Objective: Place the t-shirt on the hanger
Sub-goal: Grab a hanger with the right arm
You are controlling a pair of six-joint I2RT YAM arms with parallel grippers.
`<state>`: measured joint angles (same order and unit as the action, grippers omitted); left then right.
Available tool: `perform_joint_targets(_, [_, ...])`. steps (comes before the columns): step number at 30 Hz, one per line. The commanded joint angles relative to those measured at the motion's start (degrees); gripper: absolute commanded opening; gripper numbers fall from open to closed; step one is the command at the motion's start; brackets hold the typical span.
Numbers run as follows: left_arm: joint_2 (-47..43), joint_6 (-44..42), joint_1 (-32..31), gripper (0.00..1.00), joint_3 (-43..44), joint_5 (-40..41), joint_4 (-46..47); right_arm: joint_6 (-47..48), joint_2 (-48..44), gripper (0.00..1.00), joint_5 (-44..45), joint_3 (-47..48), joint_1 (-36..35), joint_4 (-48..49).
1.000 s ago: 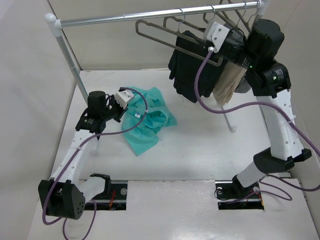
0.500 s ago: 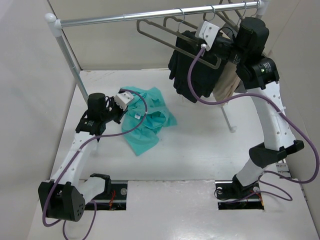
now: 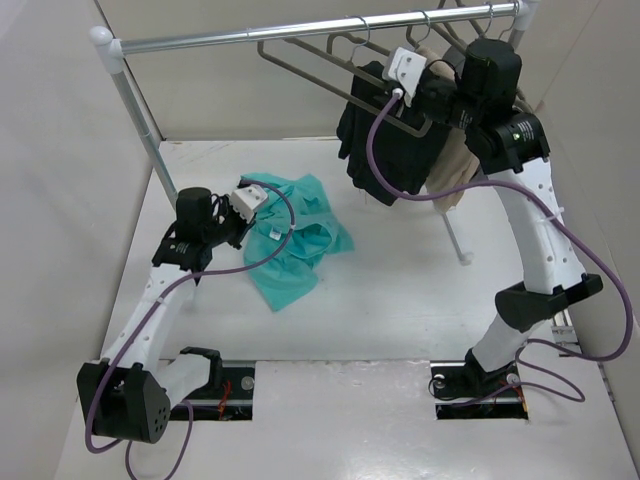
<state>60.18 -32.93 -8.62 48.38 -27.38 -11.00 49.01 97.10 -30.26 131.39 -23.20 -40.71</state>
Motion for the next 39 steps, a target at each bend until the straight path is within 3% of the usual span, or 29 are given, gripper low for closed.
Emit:
perform_joint_targets(1, [-1.5,0.3,-0.3,0.0,-0.5,-0.8,2.0,-1.2,-0.4,0.39,0.4,-0.3,0.3,-0.7])
perform_joint_targets(5, [-2.0,0.3,-0.3,0.0,-1.0,-0.8,2.6,-1.2,0.7,0.32,-0.2,-0.3,0.3,-1.2])
perform_joint_targets(13, [-2.0,0.3,-0.3,0.0,-1.0,-0.8,2.6,-1.2,0.2,0.0,-0.8,-1.5,0.3,0.1])
perform_joint_targets(39, [-2.5,0.3,-0.3,0.0,-1.0,-0.8,2.6,-1.7,-9.5,0.0,3.1,-8.1,-4.8,17.2])
